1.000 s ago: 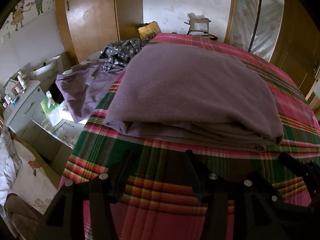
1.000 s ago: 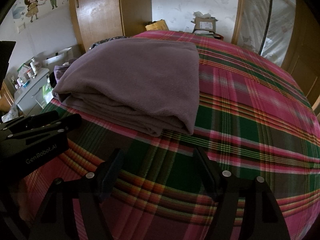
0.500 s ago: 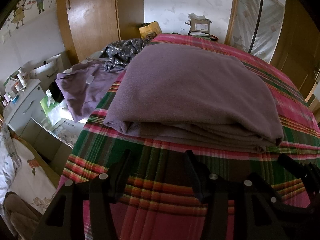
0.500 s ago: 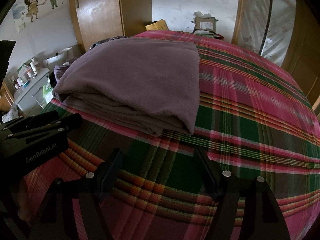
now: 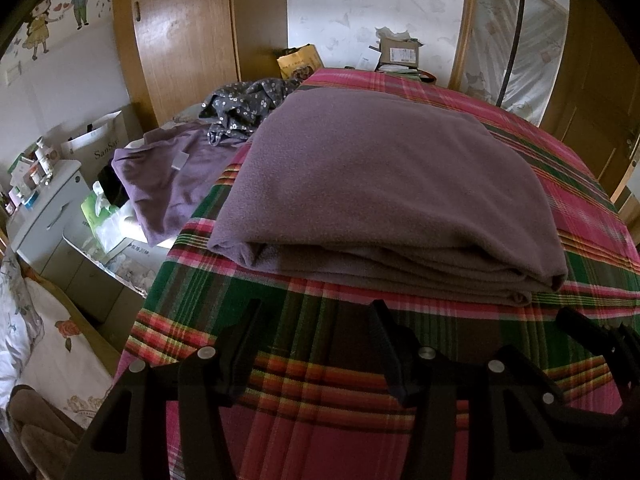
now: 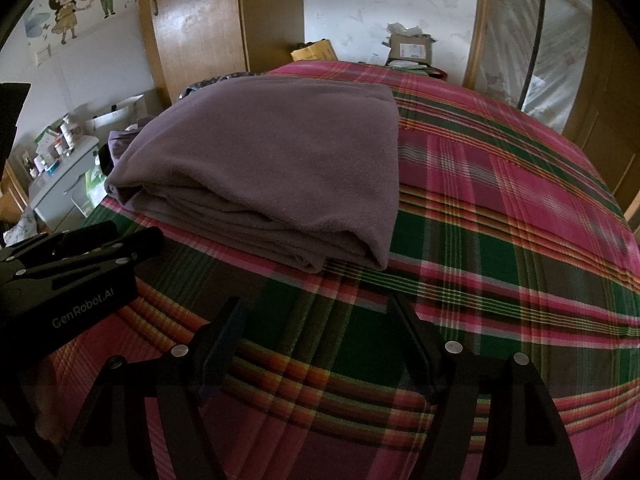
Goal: Fold clothes
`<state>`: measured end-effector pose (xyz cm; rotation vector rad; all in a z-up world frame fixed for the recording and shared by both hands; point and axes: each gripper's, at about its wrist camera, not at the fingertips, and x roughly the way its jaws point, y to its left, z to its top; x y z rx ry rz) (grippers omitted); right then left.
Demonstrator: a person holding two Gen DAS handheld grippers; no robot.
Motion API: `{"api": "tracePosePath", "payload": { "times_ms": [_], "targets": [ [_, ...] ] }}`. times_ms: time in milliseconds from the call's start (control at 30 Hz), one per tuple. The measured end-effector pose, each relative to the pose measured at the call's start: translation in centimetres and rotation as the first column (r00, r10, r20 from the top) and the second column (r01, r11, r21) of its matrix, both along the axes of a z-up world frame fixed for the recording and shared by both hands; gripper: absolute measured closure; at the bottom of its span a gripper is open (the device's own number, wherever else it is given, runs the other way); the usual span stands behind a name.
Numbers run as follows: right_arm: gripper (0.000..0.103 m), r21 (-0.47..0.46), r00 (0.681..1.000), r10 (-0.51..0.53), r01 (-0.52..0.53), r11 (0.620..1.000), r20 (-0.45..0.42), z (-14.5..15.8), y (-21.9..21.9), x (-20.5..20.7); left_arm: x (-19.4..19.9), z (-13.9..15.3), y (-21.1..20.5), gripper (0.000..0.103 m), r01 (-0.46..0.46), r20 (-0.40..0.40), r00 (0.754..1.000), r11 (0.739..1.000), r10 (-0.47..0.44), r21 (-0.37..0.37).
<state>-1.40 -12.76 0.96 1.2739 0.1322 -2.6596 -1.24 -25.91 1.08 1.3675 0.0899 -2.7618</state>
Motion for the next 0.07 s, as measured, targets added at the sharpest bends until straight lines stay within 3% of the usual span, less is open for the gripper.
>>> {"api": "tracePosePath", "payload": {
  "times_ms": [67],
  "targets": [
    [0.029,0.0,1.0,0.0,0.0,1.0,0.0,0.0,0.0,0.0,-0.01,0.01,0.01,0.05,0.0,0.0,1.0,1.0,0.0,-0.001]
  ]
}}
